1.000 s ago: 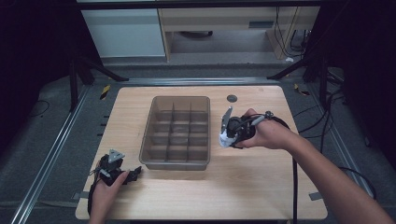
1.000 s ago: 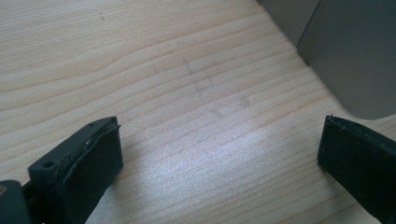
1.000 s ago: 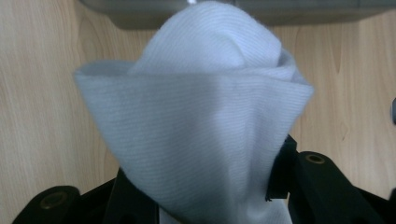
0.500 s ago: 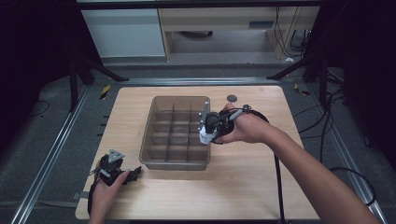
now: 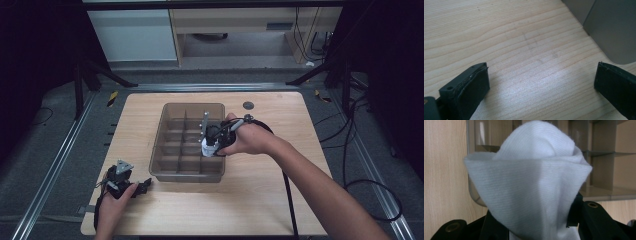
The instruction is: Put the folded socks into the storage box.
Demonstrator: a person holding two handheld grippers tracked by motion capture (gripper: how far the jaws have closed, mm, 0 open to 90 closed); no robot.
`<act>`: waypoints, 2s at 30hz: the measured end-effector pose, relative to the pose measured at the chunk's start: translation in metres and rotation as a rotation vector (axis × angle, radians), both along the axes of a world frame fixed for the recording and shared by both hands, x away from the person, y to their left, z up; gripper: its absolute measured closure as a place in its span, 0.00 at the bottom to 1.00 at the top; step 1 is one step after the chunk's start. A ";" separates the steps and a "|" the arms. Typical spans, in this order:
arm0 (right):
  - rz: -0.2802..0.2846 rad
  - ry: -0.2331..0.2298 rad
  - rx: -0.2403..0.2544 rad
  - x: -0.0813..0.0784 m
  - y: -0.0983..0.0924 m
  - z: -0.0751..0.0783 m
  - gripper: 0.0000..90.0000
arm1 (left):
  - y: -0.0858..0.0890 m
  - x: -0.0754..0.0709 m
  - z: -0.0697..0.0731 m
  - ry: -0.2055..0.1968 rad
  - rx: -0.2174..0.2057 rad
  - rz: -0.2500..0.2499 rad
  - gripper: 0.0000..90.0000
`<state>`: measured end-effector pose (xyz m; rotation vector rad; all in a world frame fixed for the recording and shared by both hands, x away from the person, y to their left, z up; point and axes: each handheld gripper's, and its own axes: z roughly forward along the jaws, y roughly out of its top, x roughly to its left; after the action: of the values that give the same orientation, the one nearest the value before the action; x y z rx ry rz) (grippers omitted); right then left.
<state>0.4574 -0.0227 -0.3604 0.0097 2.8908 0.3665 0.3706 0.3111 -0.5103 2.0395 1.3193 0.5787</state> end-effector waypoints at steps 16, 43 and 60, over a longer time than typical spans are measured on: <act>0.040 0.104 -0.051 -0.011 0.023 -0.042 0.65 | 0.000 0.000 0.000 0.001 0.001 -0.003 0.00; 0.064 0.152 -0.132 -0.006 0.028 -0.053 0.66 | 0.000 0.001 0.000 0.001 0.002 -0.005 0.00; 0.057 0.161 -0.129 -0.007 0.028 -0.059 0.61 | 0.000 0.001 0.000 0.001 0.002 -0.005 0.00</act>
<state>0.4502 0.0055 -0.4198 -0.0681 3.0733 0.1965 0.3713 0.3112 -0.5102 2.0448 1.3143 0.5767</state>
